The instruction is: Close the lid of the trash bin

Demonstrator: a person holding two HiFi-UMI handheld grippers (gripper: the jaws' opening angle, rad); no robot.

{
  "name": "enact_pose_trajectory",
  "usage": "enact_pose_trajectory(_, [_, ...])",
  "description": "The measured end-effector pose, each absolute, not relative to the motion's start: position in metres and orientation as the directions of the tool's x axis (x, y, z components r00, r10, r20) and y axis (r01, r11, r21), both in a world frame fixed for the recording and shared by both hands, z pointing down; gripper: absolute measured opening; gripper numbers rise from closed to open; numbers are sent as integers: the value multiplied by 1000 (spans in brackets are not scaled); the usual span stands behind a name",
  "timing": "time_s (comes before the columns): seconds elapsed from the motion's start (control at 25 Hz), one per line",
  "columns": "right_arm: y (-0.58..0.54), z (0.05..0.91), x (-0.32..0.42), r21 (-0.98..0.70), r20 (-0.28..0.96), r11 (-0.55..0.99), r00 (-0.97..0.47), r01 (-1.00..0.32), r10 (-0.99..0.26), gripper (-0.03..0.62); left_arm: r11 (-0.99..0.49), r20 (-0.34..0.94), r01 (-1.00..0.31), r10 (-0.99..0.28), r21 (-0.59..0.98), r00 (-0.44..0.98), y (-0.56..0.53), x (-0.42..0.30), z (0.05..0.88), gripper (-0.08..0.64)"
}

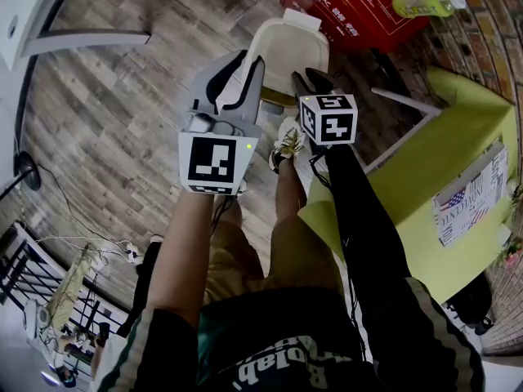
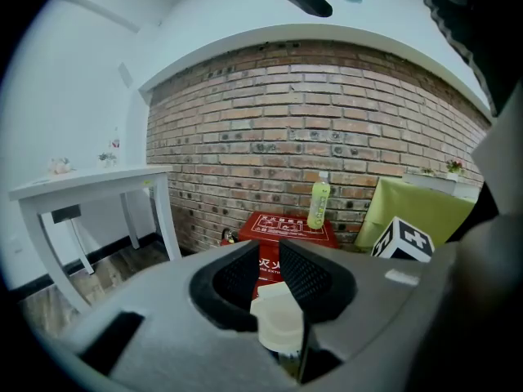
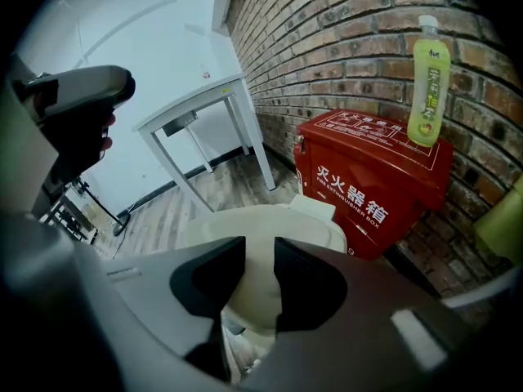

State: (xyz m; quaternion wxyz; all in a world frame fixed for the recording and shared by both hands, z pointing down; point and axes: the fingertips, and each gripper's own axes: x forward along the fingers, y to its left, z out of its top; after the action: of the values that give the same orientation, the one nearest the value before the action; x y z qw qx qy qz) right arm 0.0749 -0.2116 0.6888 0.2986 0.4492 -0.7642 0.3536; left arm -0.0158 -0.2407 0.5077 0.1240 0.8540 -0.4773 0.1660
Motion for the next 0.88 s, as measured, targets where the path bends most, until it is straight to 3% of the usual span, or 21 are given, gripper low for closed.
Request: enact_pose_trajectory(0.88, [-173, 759, 60, -301, 855, 366, -419, -881, -306, 133, -495, 444, -867, -764, 61, 468, -225, -30, 532, 84])
